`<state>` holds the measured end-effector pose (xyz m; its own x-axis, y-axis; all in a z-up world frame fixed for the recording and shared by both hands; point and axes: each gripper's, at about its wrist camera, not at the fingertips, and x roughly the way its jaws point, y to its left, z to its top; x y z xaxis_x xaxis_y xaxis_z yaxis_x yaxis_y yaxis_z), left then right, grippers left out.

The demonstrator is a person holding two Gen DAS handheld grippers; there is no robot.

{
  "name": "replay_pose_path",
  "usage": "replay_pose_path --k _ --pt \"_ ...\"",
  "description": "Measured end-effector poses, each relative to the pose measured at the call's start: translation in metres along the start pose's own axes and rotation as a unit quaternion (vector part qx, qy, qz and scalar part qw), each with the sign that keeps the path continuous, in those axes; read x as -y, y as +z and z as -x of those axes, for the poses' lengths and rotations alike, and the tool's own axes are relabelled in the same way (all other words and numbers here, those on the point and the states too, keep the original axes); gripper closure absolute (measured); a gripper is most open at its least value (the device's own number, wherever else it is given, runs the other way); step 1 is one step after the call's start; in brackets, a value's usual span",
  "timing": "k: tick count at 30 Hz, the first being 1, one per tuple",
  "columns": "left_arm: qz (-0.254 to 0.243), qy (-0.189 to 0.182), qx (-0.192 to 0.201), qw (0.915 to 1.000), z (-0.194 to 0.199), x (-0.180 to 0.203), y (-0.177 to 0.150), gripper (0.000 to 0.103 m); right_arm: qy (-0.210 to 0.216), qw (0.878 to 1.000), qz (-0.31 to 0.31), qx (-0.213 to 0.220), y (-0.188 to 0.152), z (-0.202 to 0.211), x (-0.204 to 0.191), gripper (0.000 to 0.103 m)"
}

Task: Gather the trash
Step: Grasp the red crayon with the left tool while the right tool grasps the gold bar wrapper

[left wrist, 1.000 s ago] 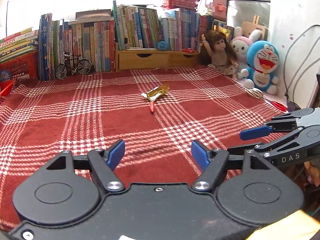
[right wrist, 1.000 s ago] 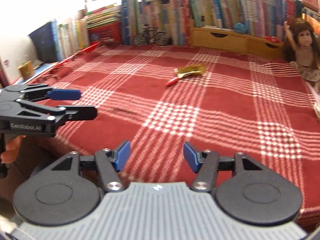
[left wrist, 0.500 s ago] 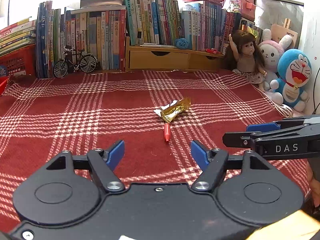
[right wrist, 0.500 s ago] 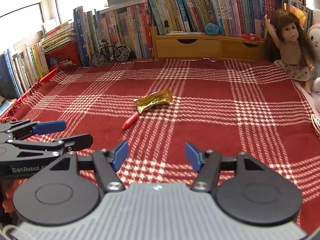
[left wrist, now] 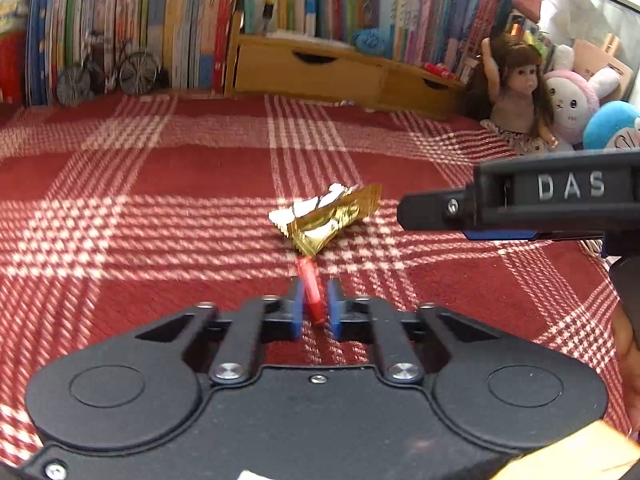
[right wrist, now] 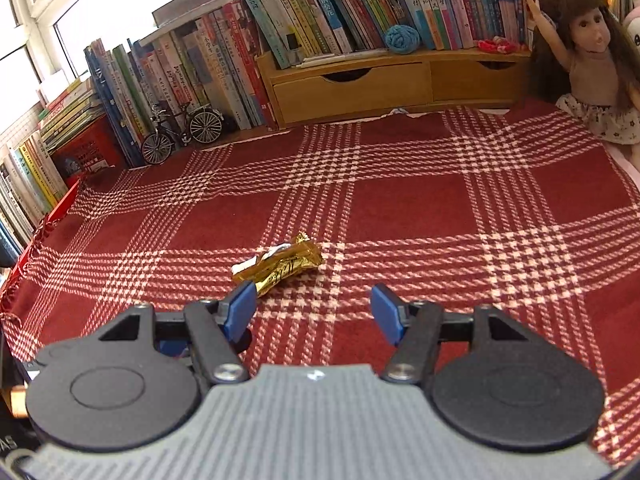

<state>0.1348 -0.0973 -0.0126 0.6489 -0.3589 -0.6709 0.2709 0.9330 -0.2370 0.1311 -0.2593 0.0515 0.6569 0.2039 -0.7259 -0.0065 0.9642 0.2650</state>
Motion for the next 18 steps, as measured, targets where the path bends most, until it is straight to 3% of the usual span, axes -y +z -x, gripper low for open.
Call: replay_pose_path --k 4,7,14,18 --pt "0.029 -0.022 0.009 0.9993 0.006 -0.017 -0.001 0.094 0.02 0.999 -0.033 -0.015 0.005 -0.023 0.004 0.028" --pt "0.013 0.004 0.028 0.9995 0.02 -0.028 -0.001 0.094 0.033 0.998 -0.051 -0.023 0.008 -0.039 0.003 0.028" --pt "0.034 0.048 0.048 0.9971 0.045 -0.061 0.001 0.094 0.038 0.996 -0.064 -0.039 0.018 -0.075 -0.012 0.028" --pt "0.031 0.068 0.055 0.9957 0.051 -0.071 -0.001 0.094 0.021 0.997 -0.049 -0.05 0.02 -0.094 -0.024 0.027"
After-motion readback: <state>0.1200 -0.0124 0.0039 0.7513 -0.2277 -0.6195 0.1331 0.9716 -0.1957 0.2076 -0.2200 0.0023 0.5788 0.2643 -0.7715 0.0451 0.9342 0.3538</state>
